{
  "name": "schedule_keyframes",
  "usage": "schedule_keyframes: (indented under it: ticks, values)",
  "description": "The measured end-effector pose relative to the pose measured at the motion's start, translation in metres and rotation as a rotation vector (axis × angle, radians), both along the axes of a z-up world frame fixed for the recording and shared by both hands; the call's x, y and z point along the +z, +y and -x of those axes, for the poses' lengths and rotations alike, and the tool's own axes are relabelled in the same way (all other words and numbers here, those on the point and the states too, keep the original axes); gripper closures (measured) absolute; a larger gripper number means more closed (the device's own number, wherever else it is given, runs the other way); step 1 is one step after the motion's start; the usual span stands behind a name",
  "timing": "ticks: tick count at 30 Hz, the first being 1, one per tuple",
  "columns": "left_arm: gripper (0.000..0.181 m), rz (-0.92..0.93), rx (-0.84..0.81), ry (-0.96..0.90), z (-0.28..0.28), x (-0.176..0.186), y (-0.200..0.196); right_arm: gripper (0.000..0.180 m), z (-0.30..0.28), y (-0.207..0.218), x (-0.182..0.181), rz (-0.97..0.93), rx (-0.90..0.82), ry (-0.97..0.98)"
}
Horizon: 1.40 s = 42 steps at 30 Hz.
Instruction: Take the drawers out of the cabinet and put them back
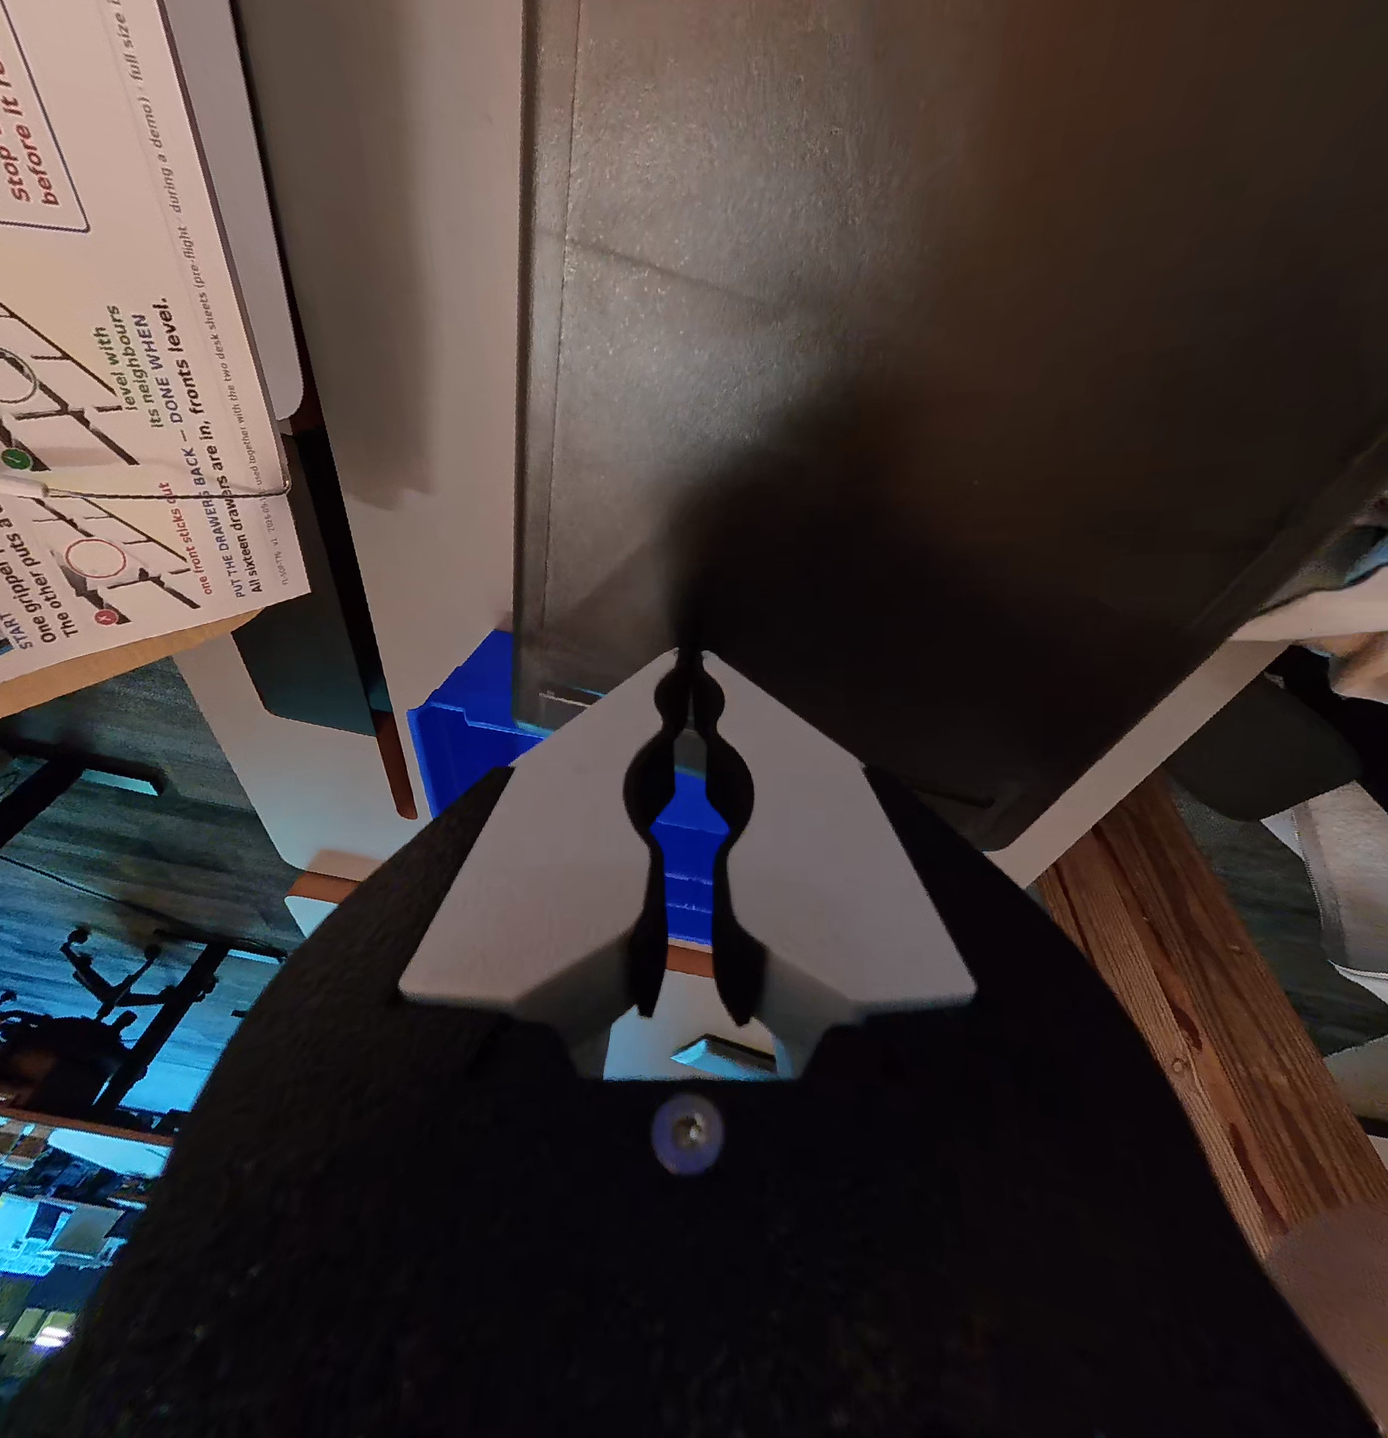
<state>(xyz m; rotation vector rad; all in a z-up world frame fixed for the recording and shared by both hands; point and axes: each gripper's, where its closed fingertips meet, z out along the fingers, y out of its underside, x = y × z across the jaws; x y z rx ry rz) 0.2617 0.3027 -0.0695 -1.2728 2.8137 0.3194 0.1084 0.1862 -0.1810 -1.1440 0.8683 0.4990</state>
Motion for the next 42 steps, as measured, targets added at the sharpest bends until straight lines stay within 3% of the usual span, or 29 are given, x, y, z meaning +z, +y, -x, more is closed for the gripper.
schedule_keyframes:
  ticks: [5,7,8,17,25,28,42]
  values:
    - [0.181,0.008,0.001,-0.002,0.0,0.0,0.0,0.104,-0.007,-0.003,-0.006,0.28,-0.063,-0.252]
    - [0.181,0.009,0.001,-0.001,0.0,0.0,0.0,0.079,-0.017,0.0,-0.006,0.381,-0.115,-0.313]
    - [0.181,0.008,0.002,-0.001,0.0,0.0,0.0,0.076,-0.02,0.004,-0.005,0.417,-0.127,-0.349]
    - [0.181,-0.016,-0.011,-0.012,0.0,0.0,0.0,0.085,-0.028,0.037,-0.016,0.617,-0.208,-0.479]
    - [0.181,0.015,-0.012,-0.037,0.0,0.0,0.0,0.084,-0.033,0.049,-0.018,0.66,-0.224,-0.541]
    - [0.181,0.029,-0.009,-0.052,0.0,0.0,0.0,0.095,-0.028,0.056,-0.019,0.677,-0.197,-0.57]
    - [0.181,0.002,-0.016,-0.055,0.0,-0.001,0.0,0.101,-0.025,0.049,-0.019,0.722,-0.165,-0.592]
